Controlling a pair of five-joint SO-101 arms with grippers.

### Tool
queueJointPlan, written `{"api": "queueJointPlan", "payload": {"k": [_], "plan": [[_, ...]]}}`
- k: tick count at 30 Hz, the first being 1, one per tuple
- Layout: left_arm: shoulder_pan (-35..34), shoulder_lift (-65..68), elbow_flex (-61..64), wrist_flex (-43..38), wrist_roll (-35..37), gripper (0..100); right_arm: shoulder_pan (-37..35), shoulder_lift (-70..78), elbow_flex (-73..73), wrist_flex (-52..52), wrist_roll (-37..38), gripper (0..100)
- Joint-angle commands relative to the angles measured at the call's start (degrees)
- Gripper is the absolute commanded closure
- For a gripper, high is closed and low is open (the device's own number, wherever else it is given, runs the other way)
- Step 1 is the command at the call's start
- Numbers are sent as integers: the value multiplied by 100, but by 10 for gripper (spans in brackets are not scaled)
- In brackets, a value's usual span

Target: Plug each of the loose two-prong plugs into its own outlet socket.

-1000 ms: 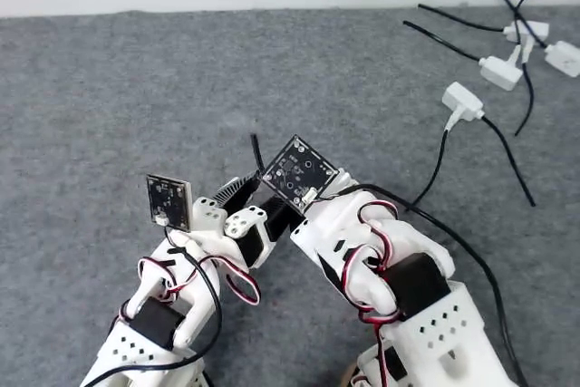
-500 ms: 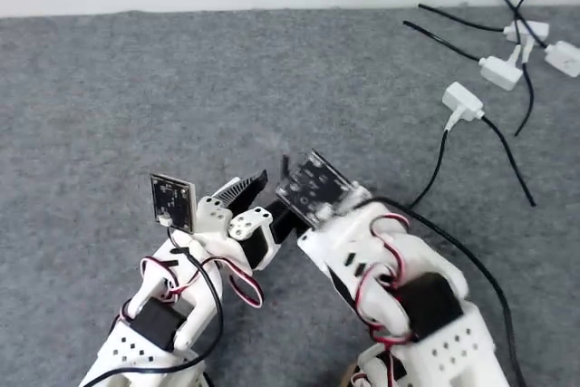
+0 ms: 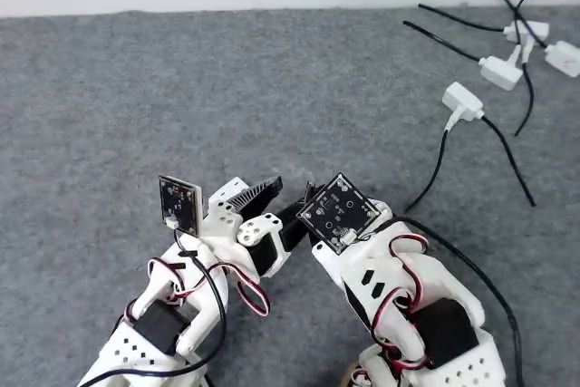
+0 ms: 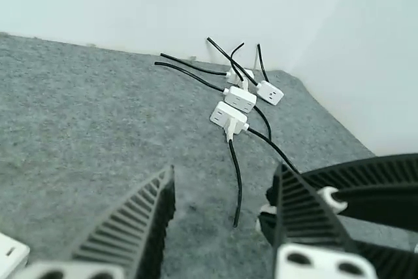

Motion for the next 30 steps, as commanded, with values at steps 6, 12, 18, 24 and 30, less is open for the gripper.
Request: {"api": "queueJointPlan", "payload": {"k": [6, 12, 18, 24, 30], "plan": [[-527, 35, 505, -510, 97, 750, -13, 321, -1037, 127, 18, 991], [-149, 18, 919, -1046, 97, 750, -347, 1068, -1705, 101, 0, 991], [-18, 18, 927, -1037, 105, 750, -760, 1543, -2127, 101, -149, 991], [-62, 18, 857, -1064, 105, 750, -857, 1604, -2127, 180, -141, 991], [-378, 18, 725, -1064, 105, 750, -866, 1604, -2127, 435, -149, 991]]}}
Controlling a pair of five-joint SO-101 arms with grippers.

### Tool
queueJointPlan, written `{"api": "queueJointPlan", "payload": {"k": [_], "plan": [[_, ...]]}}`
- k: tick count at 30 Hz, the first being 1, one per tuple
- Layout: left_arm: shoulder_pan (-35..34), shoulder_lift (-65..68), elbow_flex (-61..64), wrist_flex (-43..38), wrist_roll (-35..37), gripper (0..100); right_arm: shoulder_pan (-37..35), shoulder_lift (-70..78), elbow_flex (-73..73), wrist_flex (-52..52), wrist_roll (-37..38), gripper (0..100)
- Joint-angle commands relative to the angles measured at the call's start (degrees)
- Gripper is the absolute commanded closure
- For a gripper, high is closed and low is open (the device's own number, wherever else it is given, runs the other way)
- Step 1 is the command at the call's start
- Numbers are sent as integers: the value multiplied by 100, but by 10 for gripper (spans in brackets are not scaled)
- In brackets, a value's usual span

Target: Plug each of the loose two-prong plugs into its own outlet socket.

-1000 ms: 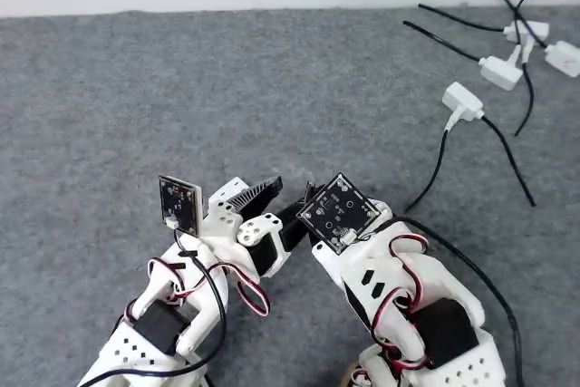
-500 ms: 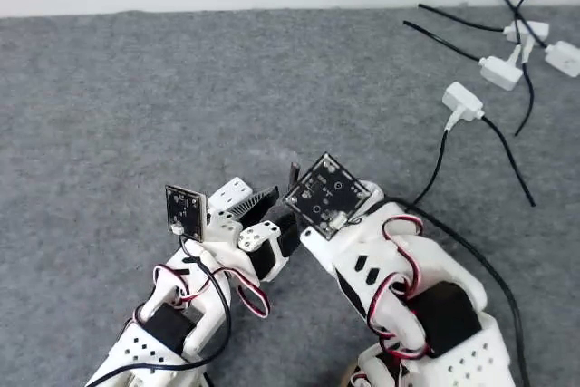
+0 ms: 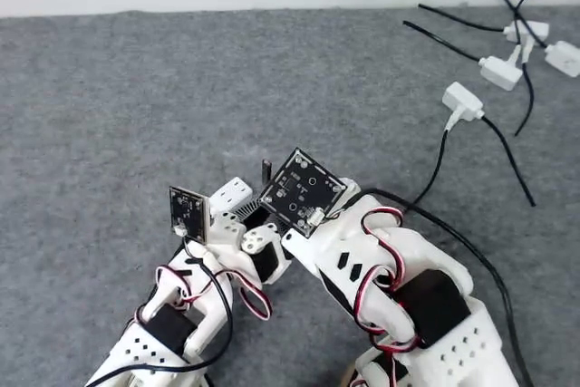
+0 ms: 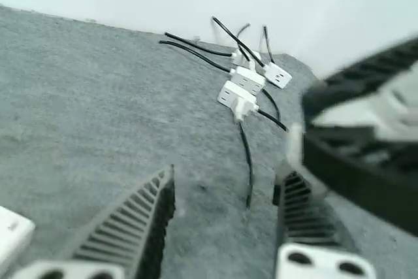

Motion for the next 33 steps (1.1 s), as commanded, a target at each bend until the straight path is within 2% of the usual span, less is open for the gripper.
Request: {"api": "queueJointPlan", "payload": {"k": [1, 8, 17, 33], "plan": [[-316, 9, -277, -176, 53, 750, -57, 31, -325, 110, -62, 991], [-519, 9, -330, -176, 53, 750, -57, -22, -70, 66, -62, 991], [-527, 9, -330, -176, 53, 750, -22, -787, 396, 84, -62, 991], [-545, 9, -338, -176, 44, 750, -13, -848, 949, 110, -9, 991]]}}
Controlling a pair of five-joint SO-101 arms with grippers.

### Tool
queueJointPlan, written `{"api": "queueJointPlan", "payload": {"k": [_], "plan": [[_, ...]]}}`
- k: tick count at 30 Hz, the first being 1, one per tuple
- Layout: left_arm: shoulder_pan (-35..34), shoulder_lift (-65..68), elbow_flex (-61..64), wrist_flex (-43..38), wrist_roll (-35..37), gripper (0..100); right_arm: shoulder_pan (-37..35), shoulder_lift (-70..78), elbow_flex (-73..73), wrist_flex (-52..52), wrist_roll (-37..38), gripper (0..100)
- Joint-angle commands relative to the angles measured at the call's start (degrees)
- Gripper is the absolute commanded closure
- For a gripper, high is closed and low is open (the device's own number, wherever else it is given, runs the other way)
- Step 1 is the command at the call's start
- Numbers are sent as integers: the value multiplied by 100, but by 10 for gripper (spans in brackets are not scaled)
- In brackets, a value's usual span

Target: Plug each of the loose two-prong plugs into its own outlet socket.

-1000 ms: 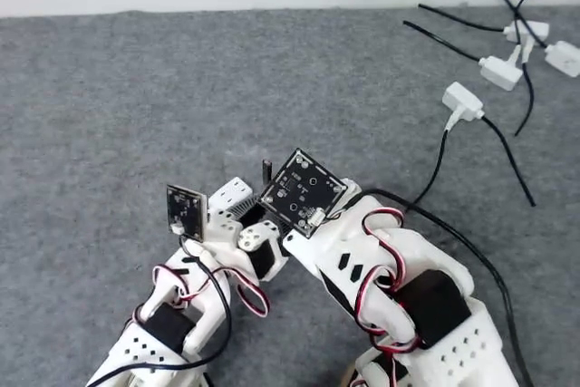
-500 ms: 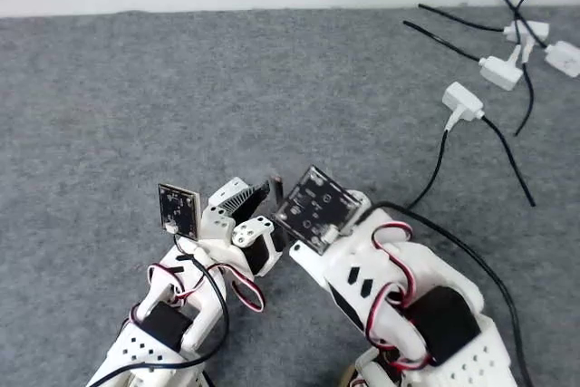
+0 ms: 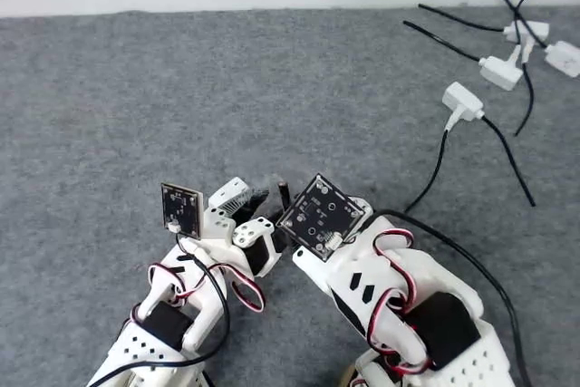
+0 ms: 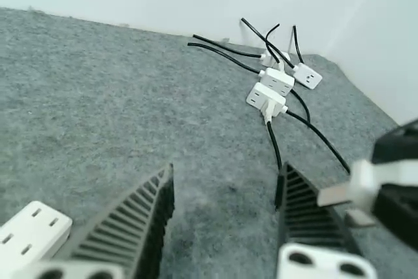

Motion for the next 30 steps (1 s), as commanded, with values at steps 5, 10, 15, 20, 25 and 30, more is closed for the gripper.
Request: {"api": "queueJointPlan", "payload": {"k": [5, 10, 15, 20, 25, 30], "plan": [[-114, 0, -347, -176, 53, 750, -13, 22, 193, 224, -9, 990], [-114, 0, -347, -167, 53, 750, -4, 22, 193, 224, -9, 990], [-448, 0, -365, -185, 53, 750, -4, 22, 202, 426, -9, 990], [-527, 0, -435, -158, 53, 750, -4, 22, 202, 409, -9, 990], [-519, 0, -435, -158, 53, 750, -4, 22, 264, 400, -9, 990], [-519, 0, -435, -158, 53, 750, -4, 22, 273, 400, -18, 990]]}}
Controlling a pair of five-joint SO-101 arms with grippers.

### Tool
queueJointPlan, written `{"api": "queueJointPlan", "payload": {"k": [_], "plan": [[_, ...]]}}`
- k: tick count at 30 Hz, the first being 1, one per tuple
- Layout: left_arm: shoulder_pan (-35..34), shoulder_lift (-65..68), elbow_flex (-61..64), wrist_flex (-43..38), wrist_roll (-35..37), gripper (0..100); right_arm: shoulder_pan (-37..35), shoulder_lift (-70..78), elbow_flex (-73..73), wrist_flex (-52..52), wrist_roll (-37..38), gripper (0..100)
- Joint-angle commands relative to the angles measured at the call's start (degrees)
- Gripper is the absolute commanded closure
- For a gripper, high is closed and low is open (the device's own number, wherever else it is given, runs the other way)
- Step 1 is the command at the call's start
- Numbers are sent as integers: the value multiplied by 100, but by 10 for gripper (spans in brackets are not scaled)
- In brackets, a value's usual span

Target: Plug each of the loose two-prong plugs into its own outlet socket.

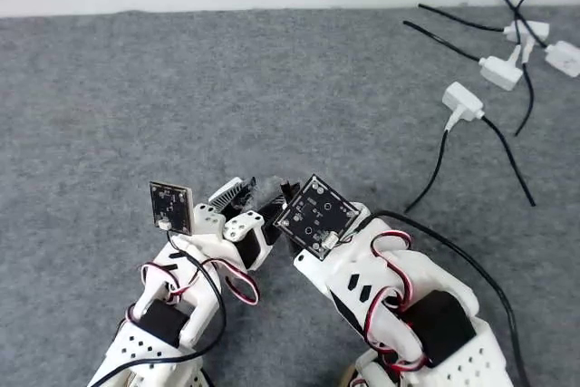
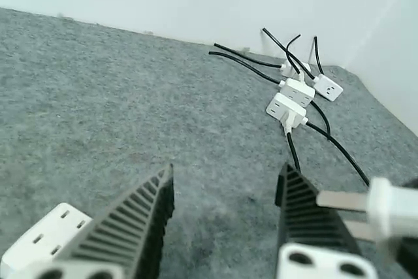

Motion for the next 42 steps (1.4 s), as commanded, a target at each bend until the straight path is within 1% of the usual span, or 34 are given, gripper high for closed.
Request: {"api": "queueJointPlan", "payload": {"k": [1, 13, 25, 30, 36, 41, 42], "plan": [[-132, -9, -444, -167, 53, 750, -4, 31, 114, 207, -9, 990], [-132, 0, -374, -167, 53, 750, -4, 31, 114, 224, 0, 990], [-132, -9, -251, -193, 44, 750, 13, 31, -255, 277, 79, 991], [-149, -9, -224, -193, 35, 750, 365, 48, -756, 409, 149, 991], [-176, 18, -215, -193, 18, 750, 382, 84, -1284, 681, 229, 991], [-193, -9, -84, -193, 18, 749, 382, 207, -1319, 673, 352, 991], [-290, -9, -75, -185, 18, 749, 382, 338, -1319, 664, 378, 991]]}}
